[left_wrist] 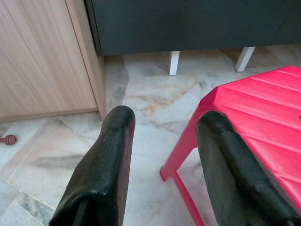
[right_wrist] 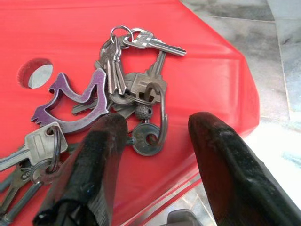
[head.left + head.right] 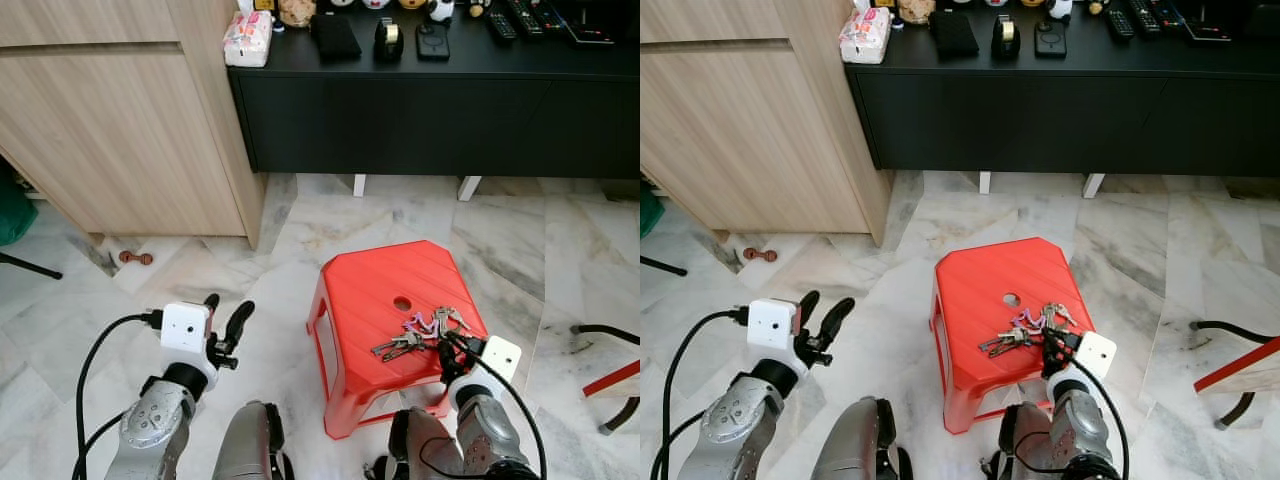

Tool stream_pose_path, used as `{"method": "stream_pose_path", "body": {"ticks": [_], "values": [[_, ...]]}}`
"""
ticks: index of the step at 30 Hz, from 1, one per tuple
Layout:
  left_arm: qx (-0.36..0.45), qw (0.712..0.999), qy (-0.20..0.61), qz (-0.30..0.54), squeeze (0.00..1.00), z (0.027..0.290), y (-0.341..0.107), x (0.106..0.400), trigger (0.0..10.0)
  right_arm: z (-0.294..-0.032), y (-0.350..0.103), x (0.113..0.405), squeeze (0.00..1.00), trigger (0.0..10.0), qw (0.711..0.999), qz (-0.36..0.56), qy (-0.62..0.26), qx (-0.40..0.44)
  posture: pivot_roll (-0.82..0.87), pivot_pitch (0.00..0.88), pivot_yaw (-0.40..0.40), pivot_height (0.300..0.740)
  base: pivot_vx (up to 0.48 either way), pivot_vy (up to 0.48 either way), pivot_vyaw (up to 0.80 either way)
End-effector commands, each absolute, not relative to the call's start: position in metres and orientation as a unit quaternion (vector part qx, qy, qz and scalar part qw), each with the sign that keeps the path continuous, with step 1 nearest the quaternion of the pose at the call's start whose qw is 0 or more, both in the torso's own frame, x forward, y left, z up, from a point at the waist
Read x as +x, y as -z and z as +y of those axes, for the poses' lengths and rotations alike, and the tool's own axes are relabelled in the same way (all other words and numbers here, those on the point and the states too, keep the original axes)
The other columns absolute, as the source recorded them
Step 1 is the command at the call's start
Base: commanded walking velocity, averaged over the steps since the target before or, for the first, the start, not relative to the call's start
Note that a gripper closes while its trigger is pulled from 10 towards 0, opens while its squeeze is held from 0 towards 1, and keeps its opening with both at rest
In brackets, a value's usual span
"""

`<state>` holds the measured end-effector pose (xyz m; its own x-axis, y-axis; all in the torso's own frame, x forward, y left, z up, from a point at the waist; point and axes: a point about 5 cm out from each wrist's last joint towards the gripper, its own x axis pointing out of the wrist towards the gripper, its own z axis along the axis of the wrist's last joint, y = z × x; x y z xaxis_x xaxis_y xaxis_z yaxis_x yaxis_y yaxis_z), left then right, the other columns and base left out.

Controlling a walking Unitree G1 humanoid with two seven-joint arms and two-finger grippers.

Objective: Hang keys on a hook

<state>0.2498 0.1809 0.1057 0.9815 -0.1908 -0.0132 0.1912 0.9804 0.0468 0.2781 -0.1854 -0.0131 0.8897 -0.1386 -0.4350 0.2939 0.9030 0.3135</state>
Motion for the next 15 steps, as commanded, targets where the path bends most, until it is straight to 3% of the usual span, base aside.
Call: {"method": "stream_pose_path", "body": {"ticks": [1, 15], "values": [[0.027, 0.995, 0.093, 0.011, 0.0, 0.1851, -0.1049, 0.2469, 10.0, -0.184, 0.0168, 0.2747, 0.0, 0.0, 0.95, 0.213, 0.117, 0.196, 0.2, 0.224, 0.004, 0.627, 0.0, 0.0, 0.0], [0.032, 0.995, 0.091, 0.011, 0.0, 0.1877, -0.1053, 0.2476, 10.0, -0.1829, 0.0175, 0.2741, 0.0, 0.0, 0.95, 0.213, 0.115, 0.199, 0.2, 0.223, 0.011, 0.627, 0.0, 0.0, 0.0]]}}
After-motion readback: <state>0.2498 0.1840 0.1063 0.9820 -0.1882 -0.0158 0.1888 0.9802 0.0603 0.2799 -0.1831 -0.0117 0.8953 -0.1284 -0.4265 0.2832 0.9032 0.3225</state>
